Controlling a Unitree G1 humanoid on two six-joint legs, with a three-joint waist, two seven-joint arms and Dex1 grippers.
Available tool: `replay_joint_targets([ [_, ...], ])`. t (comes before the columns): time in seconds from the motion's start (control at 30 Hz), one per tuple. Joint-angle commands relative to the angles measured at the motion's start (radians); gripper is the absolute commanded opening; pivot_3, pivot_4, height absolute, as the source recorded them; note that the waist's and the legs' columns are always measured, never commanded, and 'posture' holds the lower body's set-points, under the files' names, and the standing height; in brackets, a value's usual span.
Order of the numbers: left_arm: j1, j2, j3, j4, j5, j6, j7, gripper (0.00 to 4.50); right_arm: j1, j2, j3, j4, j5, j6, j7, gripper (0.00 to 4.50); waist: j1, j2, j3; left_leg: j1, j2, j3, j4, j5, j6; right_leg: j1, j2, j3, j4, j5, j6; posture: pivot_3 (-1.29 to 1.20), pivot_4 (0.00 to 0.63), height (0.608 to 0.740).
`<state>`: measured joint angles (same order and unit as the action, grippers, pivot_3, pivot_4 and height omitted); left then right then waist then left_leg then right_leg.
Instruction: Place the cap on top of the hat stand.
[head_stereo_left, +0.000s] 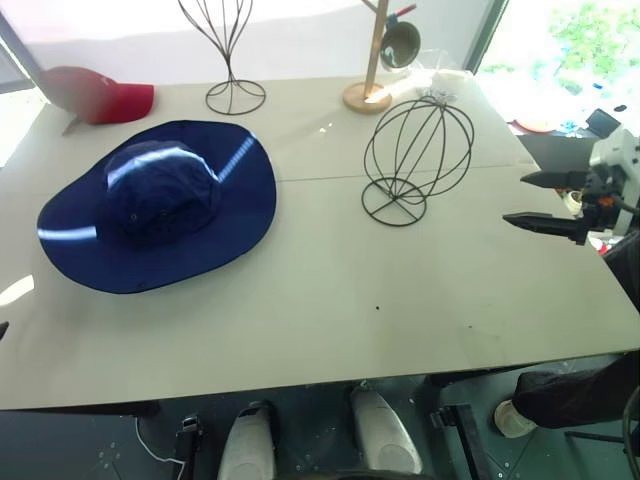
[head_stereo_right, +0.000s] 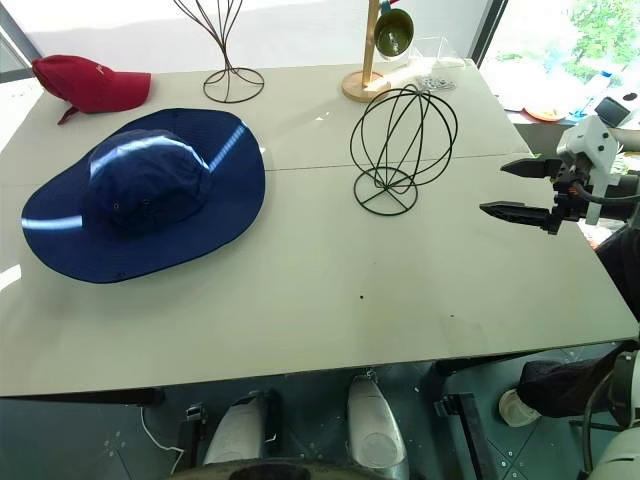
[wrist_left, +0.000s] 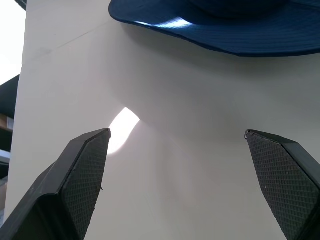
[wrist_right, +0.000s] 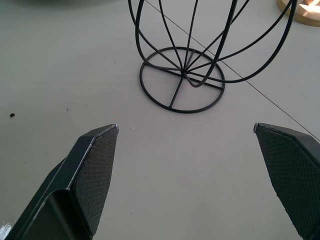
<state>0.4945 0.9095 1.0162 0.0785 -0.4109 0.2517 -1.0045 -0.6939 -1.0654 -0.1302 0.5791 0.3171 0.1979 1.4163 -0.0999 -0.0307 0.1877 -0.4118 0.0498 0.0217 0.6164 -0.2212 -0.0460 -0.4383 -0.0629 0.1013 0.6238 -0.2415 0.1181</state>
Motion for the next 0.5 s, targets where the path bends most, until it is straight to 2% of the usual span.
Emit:
replay_joint_targets([
  [0.03, 0.002, 0.009, 0.024, -0.018, -0.006, -0.023, -0.015, 4.50, -0.034, -0.004, -0.018, 0.008, -0.003, -0.021, 0.001, 4.45, 0.001, 0.000, 0.000, 0.000, 0.000, 0.000, 0.000, 0.000, 0.000, 0.000, 0.000, 0.000, 0.001, 0.000, 0.000, 0.00, 0.150, 0.739],
  [0.33, -0.064, 0.036, -0.001, -0.010, 0.013, -0.016, 0.021, 4.50, -0.021, -0.015, -0.023, -0.013, -0.007, -0.002, 0.003, 4.45, 0.001, 0.000, 0.000, 0.001, 0.000, 0.000, 0.003, 0.000, 0.000, 0.000, 0.000, 0.000, 0.005, 0.000, 0.000, 0.00, 0.150, 0.739],
  [0.5, -0.134, 0.112, -0.018, -0.145, 0.021, -0.042, 0.003, 4.50, 0.019, -0.070, -0.056, -0.151, 0.034, 0.087, 0.044, 4.45, 0.008, 0.000, 0.000, 0.001, 0.000, 0.000, 0.004, 0.000, 0.000, 0.000, 0.000, 0.000, 0.006, 0.000, 0.000, 0.00, 0.150, 0.739],
])
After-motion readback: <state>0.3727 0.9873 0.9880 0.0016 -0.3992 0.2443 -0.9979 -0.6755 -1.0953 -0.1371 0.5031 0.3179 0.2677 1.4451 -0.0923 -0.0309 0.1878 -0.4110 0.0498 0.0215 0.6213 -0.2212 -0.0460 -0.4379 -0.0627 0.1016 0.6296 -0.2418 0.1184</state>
